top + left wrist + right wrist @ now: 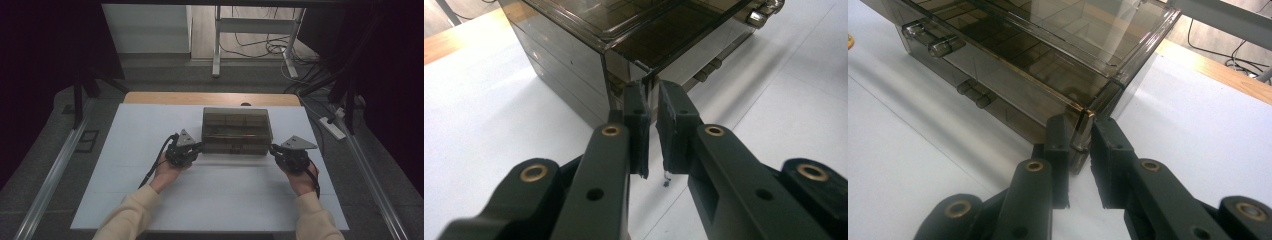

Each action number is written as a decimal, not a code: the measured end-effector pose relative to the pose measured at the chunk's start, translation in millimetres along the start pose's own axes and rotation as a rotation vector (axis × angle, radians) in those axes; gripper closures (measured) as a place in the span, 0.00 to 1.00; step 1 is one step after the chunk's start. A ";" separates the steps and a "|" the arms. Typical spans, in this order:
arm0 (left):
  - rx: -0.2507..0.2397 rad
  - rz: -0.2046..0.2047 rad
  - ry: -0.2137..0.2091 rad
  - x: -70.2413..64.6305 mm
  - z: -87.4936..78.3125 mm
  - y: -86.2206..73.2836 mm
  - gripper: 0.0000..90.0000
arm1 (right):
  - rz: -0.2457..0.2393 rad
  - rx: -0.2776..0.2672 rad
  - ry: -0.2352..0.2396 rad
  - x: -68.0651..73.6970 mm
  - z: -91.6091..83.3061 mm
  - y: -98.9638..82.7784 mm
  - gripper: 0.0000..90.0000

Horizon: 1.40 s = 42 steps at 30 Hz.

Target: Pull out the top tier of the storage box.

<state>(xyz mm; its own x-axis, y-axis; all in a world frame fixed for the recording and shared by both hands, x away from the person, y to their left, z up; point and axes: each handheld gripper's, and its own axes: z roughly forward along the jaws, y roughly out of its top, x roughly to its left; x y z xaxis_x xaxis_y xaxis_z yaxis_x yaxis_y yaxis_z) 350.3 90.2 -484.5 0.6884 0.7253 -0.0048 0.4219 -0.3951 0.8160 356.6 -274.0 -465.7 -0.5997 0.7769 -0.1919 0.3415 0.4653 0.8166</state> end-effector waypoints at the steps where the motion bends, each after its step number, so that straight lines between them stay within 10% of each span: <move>1: 0.001 0.000 0.000 -0.2 -0.2 0.0 0.91 | 0.000 0.000 0.000 0.1 -0.3 0.0 0.86; 42: 0.009 0.008 -0.010 -7.4 -7.7 -4.2 0.91 | -0.025 -0.001 0.000 6.9 -10.0 -2.6 0.86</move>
<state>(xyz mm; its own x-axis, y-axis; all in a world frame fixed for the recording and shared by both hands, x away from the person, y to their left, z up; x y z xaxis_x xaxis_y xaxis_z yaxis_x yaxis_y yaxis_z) 338.8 90.9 -483.5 0.6977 0.7164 -0.0041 0.4216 -0.4060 0.8108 344.3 -274.0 -463.7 -0.6083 0.7647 -0.2125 0.3254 0.4844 0.8121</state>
